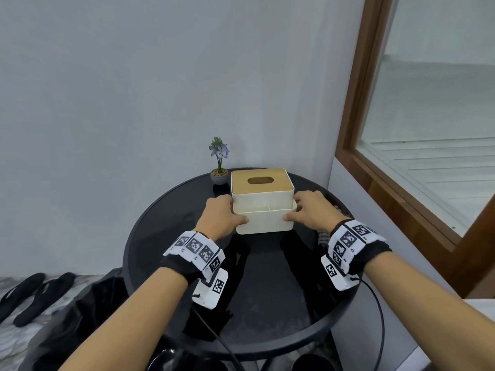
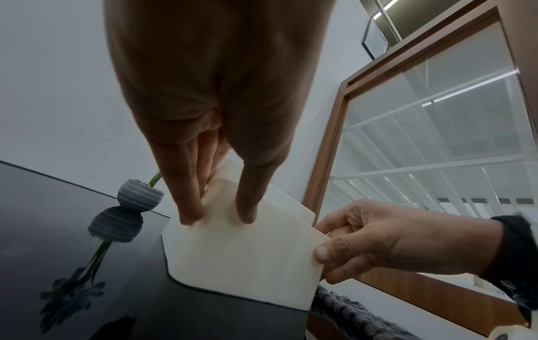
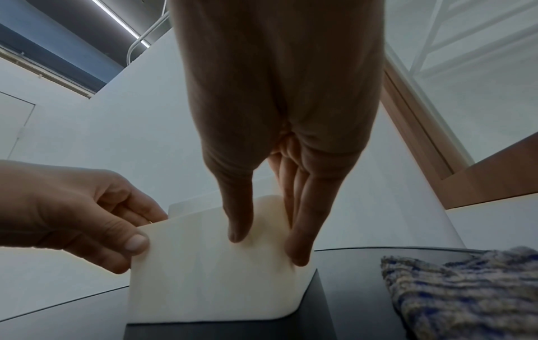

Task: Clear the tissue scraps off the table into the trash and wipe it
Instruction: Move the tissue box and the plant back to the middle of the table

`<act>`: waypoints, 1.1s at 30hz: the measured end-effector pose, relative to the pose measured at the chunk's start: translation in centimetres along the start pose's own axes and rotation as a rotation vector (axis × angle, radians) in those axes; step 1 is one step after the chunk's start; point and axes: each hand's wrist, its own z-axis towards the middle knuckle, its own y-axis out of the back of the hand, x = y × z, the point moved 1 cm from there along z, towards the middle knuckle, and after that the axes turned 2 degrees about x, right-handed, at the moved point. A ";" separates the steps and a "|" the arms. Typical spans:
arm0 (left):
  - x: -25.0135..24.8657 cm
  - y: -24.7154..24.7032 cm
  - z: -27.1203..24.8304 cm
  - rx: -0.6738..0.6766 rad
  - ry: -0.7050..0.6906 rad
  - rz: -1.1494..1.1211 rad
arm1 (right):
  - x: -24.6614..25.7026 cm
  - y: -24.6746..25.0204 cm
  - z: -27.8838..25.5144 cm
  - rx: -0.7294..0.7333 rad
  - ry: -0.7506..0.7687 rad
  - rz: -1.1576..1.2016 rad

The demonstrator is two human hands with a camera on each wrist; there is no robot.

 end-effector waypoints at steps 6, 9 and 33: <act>0.0 -0.1 -0.4 -0.003 0.000 -0.015 | 0.0 -0.1 -0.2 -0.001 -0.032 -0.006; 0.0 -0.2 -0.5 -0.003 0.002 -0.015 | 0.0 -0.1 -0.3 0.002 -0.040 -0.010; 5.8 5.1 4.4 -0.068 0.101 0.062 | 7.7 -1.0 1.7 -0.082 0.321 -0.198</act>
